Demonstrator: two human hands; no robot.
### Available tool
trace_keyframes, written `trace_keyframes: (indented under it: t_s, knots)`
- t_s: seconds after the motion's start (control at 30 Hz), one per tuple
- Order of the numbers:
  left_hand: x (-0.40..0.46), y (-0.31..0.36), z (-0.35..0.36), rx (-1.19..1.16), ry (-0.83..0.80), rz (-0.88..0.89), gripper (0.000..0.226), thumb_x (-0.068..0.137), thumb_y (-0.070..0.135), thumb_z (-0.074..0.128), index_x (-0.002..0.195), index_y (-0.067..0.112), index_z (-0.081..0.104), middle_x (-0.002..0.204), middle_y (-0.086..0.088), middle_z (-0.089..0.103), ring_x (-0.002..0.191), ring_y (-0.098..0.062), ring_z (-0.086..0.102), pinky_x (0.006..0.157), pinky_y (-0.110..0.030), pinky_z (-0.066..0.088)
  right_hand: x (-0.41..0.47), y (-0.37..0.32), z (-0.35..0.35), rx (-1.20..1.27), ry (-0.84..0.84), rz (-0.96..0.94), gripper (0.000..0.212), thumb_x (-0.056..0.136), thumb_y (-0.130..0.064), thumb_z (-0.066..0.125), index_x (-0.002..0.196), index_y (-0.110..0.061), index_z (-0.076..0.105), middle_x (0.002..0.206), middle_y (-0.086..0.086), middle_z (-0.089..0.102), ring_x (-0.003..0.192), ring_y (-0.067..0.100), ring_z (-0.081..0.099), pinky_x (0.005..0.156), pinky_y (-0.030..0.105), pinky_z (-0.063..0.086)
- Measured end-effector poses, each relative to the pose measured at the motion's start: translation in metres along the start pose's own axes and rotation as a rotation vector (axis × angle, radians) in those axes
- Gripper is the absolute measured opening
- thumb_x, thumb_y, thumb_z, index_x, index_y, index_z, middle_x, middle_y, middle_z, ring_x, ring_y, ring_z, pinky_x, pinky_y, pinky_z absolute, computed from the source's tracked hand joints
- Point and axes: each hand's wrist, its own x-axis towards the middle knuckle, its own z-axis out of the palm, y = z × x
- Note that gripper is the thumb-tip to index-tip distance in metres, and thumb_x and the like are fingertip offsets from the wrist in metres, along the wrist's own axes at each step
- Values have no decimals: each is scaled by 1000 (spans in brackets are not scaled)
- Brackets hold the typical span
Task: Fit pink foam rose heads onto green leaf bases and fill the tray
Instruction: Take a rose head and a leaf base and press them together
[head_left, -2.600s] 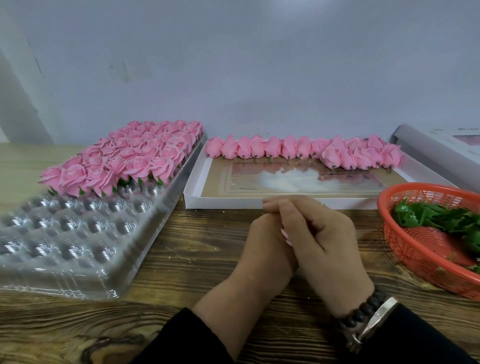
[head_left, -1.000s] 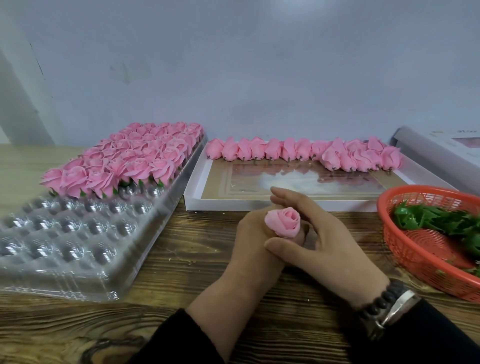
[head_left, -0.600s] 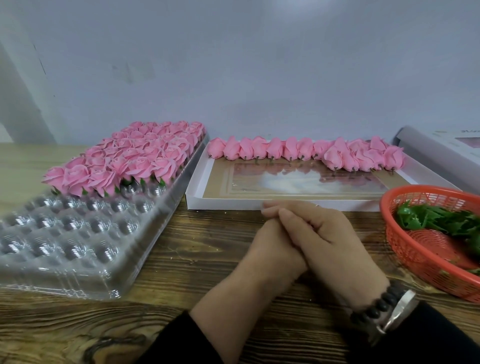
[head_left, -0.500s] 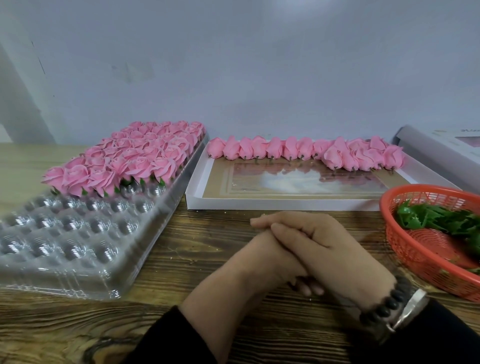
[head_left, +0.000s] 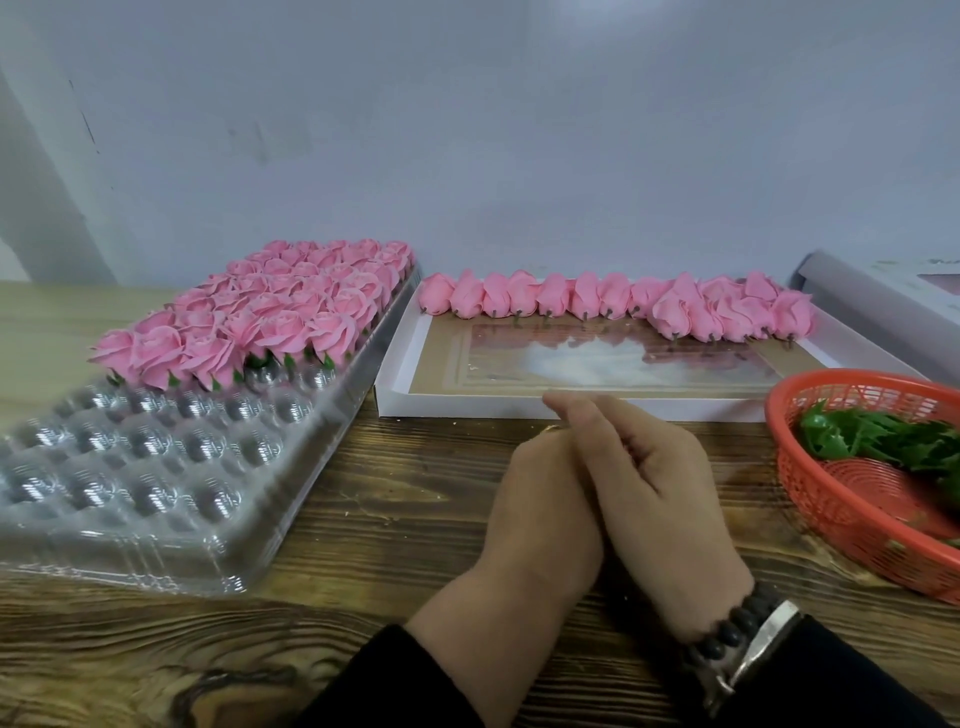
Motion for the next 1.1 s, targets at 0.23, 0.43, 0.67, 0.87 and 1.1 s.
trace_keyframes:
  t_s: [0.23,0.43,0.67,0.87,1.1]
  knots:
    - [8,3,-5,-101,-259,-190,16,81,-6,58,95,-6,64,89,-18,68,88,-25,65,81,-34,54,8,1,-14,-125,-264,36,24,94,-29,48,94,-33,71,92,-20,71,87,-5,62,83,15,45]
    - [3,11,-14,-82,-457,-275,26,87,4,53,64,13,53,45,5,51,42,-8,46,46,-18,41,4,0,-20,-38,-485,122,28,92,-29,43,104,-46,62,74,15,70,42,26,58,43,27,48]
    - [7,7,-18,-142,-187,-43,24,86,6,60,64,15,57,60,7,58,55,-1,51,53,-16,43,7,5,-24,46,-285,92,64,67,-46,76,125,-38,50,118,-18,62,104,-8,57,84,9,45]
    - [4,1,-11,-27,-86,-7,22,88,9,57,69,20,60,66,10,59,61,3,56,58,-12,45,1,1,-14,109,-207,59,53,66,-50,65,115,-32,60,110,-18,66,104,-9,58,87,8,42]
    - [2,2,-1,24,-170,-22,16,84,6,60,99,3,64,102,-13,67,96,-14,58,80,-10,43,5,1,-13,32,-94,90,18,85,-28,54,90,-30,72,81,-26,69,80,-11,60,77,6,41]
